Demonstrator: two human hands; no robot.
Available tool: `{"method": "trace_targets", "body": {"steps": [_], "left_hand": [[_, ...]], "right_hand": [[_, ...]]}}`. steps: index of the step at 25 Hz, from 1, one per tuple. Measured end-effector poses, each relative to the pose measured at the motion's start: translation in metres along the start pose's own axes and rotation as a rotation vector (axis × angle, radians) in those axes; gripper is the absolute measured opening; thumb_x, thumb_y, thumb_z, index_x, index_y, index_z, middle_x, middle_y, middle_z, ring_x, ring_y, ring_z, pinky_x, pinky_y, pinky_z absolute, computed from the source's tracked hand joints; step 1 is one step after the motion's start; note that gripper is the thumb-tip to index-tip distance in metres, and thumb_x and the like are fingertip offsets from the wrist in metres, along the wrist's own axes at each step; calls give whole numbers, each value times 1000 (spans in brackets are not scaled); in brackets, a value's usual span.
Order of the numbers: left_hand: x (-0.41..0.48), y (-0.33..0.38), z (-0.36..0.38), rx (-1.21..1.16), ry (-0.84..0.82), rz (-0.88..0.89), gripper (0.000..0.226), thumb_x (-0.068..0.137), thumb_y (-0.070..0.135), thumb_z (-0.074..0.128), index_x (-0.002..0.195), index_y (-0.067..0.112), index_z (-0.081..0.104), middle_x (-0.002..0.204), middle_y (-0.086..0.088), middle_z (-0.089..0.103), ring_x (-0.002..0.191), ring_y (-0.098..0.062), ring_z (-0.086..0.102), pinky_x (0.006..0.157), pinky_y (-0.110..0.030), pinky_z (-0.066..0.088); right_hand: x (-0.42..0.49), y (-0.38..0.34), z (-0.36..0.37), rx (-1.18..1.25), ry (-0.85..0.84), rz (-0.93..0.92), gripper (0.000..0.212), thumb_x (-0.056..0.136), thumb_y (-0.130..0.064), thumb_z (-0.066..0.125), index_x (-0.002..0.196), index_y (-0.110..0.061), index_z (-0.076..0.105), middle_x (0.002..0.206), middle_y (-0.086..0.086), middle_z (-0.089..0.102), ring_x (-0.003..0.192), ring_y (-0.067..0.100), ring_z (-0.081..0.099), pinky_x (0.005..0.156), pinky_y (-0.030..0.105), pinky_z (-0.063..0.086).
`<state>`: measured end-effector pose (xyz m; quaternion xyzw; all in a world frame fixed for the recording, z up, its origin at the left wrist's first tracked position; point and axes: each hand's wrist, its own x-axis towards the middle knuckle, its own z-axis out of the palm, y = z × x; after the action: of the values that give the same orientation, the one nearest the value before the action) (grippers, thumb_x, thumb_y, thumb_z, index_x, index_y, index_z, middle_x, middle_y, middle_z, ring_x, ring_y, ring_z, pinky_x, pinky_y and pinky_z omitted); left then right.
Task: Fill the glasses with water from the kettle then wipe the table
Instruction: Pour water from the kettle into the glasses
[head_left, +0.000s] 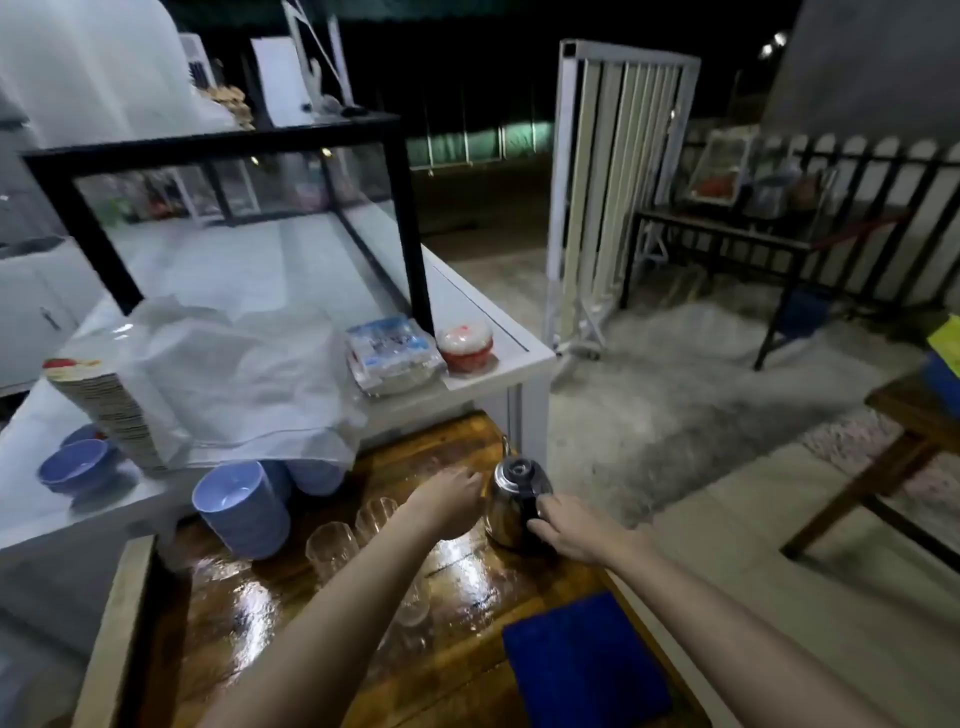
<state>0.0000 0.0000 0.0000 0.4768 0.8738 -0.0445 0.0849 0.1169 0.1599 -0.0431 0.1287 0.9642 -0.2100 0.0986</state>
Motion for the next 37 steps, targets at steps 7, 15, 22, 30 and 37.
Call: {"method": "trace_targets", "body": {"steps": [7, 15, 22, 30, 37], "left_hand": [[53, 13, 36, -75, -49, 94, 40, 99, 23, 46, 137, 12, 43, 135, -12, 52, 120, -26, 52, 99, -37, 48], [102, 19, 45, -123, 100, 155, 55, 103, 33, 39, 152, 10, 26, 161, -8, 21, 149, -23, 18, 120, -28, 12], [109, -3, 73, -33, -54, 162, 65, 104, 46, 22, 155, 17, -5, 163, -5, -12, 144, -14, -21, 118, -28, -10], [122, 13, 71, -103, -63, 89, 71, 103, 47, 29, 155, 14, -7, 163, -6, -11, 149, -16, -14, 116, -28, -9], [99, 13, 65, -102, -39, 73, 70, 103, 46, 30, 155, 13, -4, 164, -8, -5, 150, -18, -10, 117, -29, -7]], "right_hand": [[35, 32, 25, 316, -87, 121, 44, 97, -42, 50, 130, -11, 49, 135, 10, 54, 121, 27, 54, 95, 38, 44], [74, 45, 44, 784, -223, 273, 37, 101, -33, 43, 131, -13, 52, 119, 7, 65, 113, 24, 60, 106, 45, 43], [80, 67, 31, 981, -229, 397, 23, 104, -12, 29, 100, -7, 52, 80, 5, 53, 69, 13, 52, 51, 10, 46], [83, 67, 41, 1264, 87, 519, 31, 102, -31, 33, 115, -23, 59, 103, 1, 62, 93, 14, 61, 81, 28, 45], [70, 52, 39, 1352, 220, 528, 25, 101, -22, 39, 89, -22, 61, 103, 3, 60, 91, 14, 59, 65, 25, 45]]}}
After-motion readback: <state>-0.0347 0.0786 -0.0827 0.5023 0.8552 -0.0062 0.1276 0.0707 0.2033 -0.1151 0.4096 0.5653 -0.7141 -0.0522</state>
